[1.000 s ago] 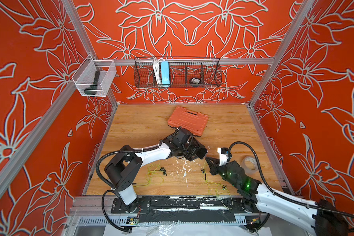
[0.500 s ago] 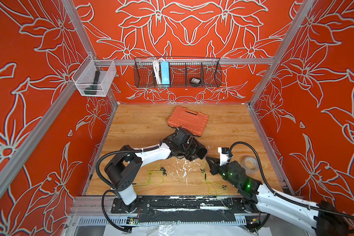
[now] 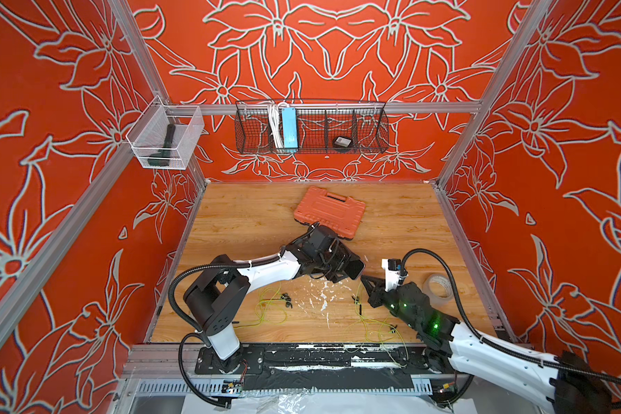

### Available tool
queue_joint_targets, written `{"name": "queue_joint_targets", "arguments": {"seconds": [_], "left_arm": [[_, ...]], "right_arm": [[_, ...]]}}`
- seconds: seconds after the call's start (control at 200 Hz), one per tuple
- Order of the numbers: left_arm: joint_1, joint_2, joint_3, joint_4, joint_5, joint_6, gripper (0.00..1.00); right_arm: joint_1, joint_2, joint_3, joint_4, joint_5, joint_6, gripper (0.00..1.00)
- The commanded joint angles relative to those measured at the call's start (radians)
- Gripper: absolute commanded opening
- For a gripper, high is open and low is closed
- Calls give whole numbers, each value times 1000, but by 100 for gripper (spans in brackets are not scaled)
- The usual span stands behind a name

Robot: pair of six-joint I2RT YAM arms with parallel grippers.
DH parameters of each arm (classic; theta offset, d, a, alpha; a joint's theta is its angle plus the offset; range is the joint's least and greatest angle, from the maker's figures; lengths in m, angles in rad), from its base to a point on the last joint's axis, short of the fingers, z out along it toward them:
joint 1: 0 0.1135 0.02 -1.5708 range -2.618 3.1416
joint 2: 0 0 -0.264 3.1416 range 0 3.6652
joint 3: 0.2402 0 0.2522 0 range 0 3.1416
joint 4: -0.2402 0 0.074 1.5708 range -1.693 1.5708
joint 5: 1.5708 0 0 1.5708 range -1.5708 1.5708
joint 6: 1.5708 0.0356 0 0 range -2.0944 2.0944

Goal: Plug wired earphones into phones
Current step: Insert the wired earphone into the phone.

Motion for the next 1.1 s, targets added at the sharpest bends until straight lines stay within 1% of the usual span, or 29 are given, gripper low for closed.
{"name": "queue_joint_targets", "arguments": {"seconds": [0.0, 0.51, 1.096], "left_arm": [[-21, -30, 12, 32, 44, -8, 56], [-26, -47, 5, 24, 27, -5, 56], [-36, -38, -12, 88, 68, -39, 56]], "right_arm": [[-2, -11, 23, -5, 27, -18, 0], [-3, -29, 24, -20, 33, -20, 0], [-2, -12, 30, -3, 40, -13, 0]]}}
